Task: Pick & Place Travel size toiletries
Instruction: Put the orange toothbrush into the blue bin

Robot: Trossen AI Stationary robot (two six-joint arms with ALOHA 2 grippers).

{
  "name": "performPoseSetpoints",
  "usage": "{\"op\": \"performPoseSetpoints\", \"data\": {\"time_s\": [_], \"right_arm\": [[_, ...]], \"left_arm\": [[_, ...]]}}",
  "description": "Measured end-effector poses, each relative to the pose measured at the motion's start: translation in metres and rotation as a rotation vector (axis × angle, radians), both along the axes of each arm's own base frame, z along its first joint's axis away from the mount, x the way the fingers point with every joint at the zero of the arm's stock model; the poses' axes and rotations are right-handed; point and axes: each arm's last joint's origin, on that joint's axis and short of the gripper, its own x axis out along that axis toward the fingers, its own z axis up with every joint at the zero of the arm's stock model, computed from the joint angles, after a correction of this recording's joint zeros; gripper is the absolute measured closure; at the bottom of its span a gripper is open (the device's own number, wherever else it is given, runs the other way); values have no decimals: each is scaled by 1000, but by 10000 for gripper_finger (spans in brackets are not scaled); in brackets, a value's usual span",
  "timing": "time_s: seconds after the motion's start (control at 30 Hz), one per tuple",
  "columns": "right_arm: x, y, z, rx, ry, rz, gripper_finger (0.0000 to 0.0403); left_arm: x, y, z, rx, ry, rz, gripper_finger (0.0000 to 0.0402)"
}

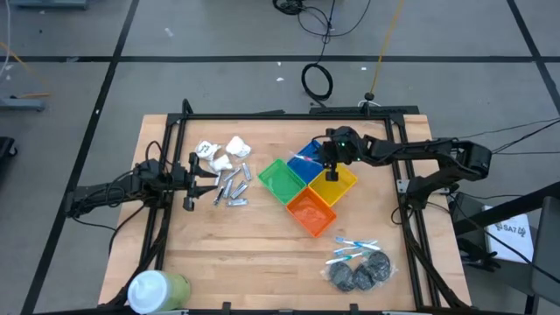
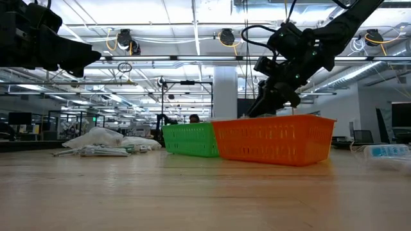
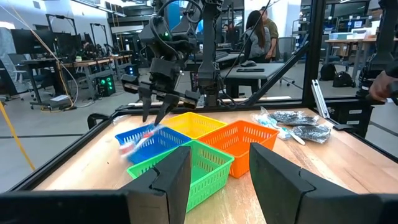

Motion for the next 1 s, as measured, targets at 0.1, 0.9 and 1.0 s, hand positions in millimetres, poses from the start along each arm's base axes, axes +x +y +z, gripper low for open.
{"op": "performPoseSetpoints", "data": {"time_s": [0.1, 0.9, 1.0], "right_arm": [[0, 0, 0, 14, -6, -12, 263], [1, 32, -12, 100, 152, -59, 247], [0, 28, -12, -2, 178, -164, 248]], "left_arm": [[0, 0, 0, 0, 0, 0, 243], [0, 0, 0, 0, 0, 0, 243], [0, 0, 0, 0, 0, 0, 243]]}}
